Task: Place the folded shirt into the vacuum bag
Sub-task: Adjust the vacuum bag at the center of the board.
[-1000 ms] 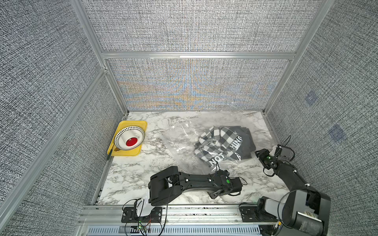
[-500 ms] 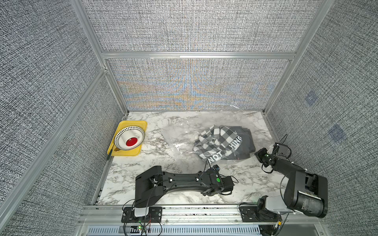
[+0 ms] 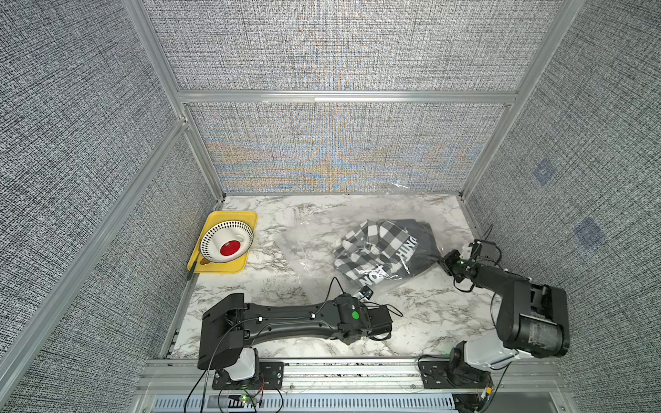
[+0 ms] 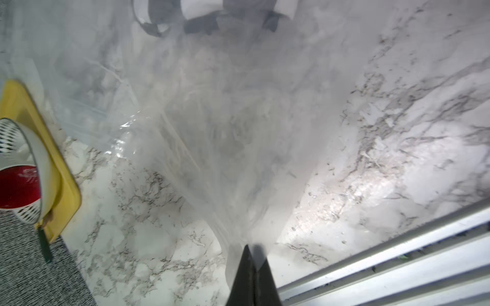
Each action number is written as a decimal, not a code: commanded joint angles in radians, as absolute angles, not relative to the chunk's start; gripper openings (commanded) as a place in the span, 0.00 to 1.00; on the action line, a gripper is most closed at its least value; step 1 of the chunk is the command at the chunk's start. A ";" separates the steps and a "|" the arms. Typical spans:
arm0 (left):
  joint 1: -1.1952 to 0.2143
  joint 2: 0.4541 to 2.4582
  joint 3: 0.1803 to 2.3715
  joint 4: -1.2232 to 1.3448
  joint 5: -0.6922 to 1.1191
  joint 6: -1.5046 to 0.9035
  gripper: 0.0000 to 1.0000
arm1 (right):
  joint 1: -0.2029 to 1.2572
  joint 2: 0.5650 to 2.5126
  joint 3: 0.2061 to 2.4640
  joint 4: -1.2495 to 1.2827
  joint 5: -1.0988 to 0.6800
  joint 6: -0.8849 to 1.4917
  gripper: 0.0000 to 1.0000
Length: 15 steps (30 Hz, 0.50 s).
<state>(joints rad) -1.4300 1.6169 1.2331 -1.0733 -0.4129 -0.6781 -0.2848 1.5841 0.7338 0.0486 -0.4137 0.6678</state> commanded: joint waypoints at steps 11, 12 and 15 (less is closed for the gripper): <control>-1.394 1.717 1.440 -0.735 -0.169 -0.561 0.48 | -0.186 1.914 1.347 -0.110 -0.237 0.542 0.06; -1.381 1.698 1.435 -0.717 -0.158 -0.563 0.52 | -0.184 1.876 1.346 -0.140 -0.203 0.523 0.12; -1.328 1.602 1.384 -0.661 -0.126 -0.596 0.63 | -0.170 1.755 1.317 -0.211 -0.136 0.481 0.31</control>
<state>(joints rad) -1.3579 1.6600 1.4052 -0.7387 -0.1730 -0.5770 -0.1772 1.8221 1.3266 -0.1101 -0.2371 0.5529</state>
